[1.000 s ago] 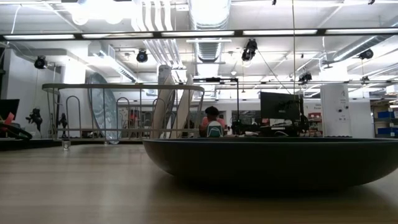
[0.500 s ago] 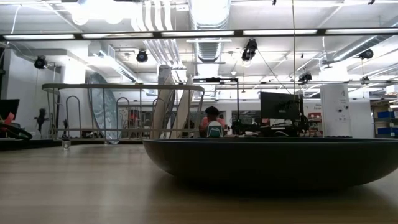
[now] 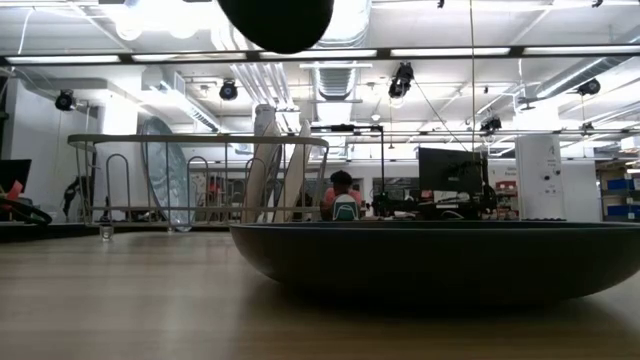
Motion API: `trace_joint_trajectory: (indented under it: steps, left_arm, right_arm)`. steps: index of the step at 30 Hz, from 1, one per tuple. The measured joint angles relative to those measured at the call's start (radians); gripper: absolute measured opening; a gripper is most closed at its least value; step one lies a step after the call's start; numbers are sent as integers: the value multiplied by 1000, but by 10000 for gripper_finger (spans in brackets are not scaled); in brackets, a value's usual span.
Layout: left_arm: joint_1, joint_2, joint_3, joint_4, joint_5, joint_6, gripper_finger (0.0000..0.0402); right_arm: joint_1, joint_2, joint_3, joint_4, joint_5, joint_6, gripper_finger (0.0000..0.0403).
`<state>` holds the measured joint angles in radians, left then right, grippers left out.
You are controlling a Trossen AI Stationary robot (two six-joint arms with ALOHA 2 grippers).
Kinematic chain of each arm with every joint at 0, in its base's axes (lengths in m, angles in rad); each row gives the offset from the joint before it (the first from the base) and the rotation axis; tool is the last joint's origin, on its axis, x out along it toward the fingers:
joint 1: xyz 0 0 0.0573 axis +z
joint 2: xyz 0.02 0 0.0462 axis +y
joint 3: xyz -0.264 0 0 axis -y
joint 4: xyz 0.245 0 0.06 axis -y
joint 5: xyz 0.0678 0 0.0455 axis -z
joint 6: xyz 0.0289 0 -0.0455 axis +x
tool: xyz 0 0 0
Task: Sort dishes
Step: Put the green plate into the dish rack
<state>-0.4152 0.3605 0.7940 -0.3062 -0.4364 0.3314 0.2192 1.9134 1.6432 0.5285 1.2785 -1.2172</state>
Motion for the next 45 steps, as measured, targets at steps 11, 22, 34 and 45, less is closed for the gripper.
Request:
trace_joint_trajectory:
  steps: [11, 22, 34, 45]
  left_arm:
    - [0, 5, -2, 67, -679, 152, 320]
    - [0, -16, 73, 288, -807, 268, 320]
    - [0, -15, 149, 282, -750, 143, 320]
    - [-1, -11, 127, 111, -748, 127, 320]
  right_arm:
    - [-85, -2, 0, -6, -116, 908, 13]
    - [-160, 92, 2, -92, -244, 1435, 13]
    - [-166, 192, 25, -93, -104, 1552, 13]
    - [-159, 374, 369, -240, 30, 1352, 13]
